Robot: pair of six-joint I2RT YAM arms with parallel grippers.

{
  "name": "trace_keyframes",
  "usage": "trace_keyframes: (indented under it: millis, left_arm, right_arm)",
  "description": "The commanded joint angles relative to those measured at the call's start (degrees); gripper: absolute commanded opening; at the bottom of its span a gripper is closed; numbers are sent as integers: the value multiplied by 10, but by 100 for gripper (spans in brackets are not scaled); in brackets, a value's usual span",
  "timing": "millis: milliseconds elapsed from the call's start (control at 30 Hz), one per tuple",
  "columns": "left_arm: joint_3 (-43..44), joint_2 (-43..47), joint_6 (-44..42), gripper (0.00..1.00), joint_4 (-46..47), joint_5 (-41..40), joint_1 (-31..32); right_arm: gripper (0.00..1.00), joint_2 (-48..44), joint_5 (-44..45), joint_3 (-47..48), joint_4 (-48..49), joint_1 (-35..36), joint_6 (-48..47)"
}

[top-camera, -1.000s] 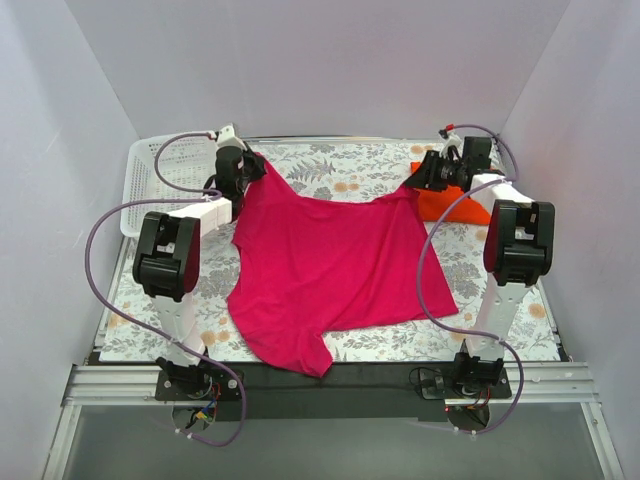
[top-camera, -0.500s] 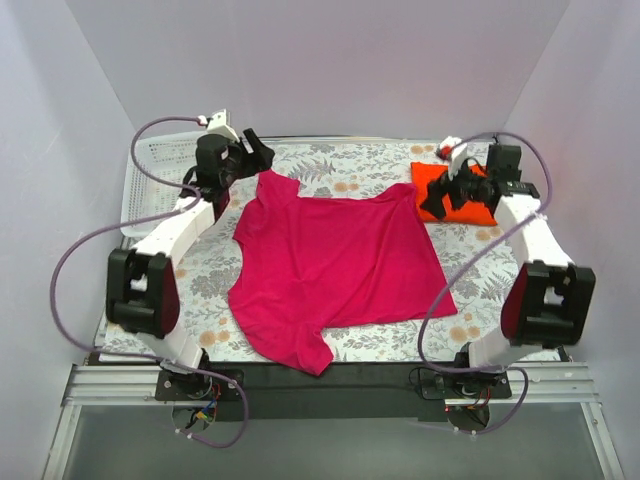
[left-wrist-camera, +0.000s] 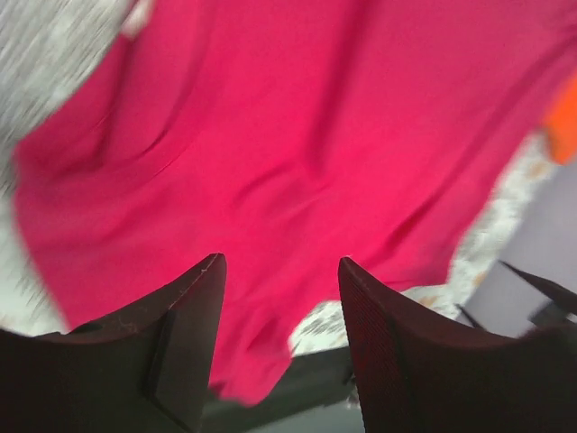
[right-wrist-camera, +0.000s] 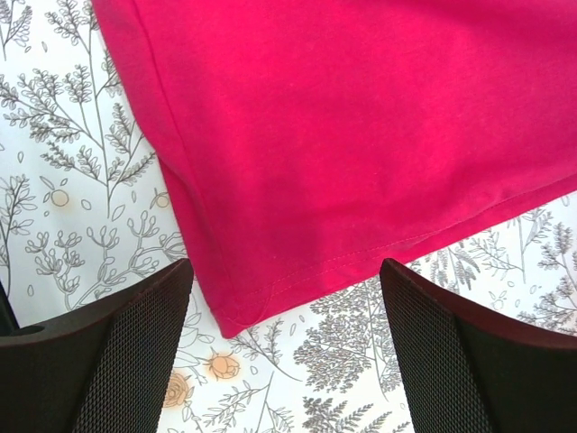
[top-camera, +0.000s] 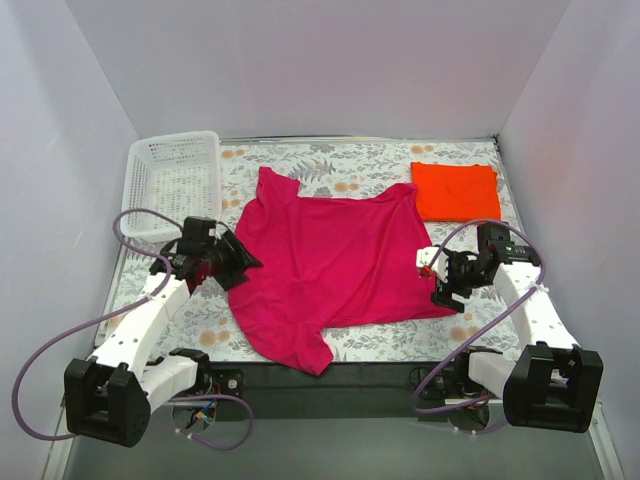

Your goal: Fold and stack the t-shirts

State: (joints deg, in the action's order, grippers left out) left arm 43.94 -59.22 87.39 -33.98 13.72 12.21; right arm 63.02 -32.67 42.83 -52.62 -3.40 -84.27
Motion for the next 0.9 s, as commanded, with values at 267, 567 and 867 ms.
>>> trace_keyframes:
  millis: [267, 567, 867]
  left_arm:
    - [-51, -1, 141, 58, -262, -55, 109]
    - [-107, -5, 169, 55, -268, -83, 128]
    - [-114, -82, 167, 20, -168, -95, 129]
  right_arm:
    - [75, 11, -10, -2, -28, -2, -1]
    - [73, 25, -13, -10, -28, -2, 1]
    - [70, 16, 4, -20, -31, -2, -16]
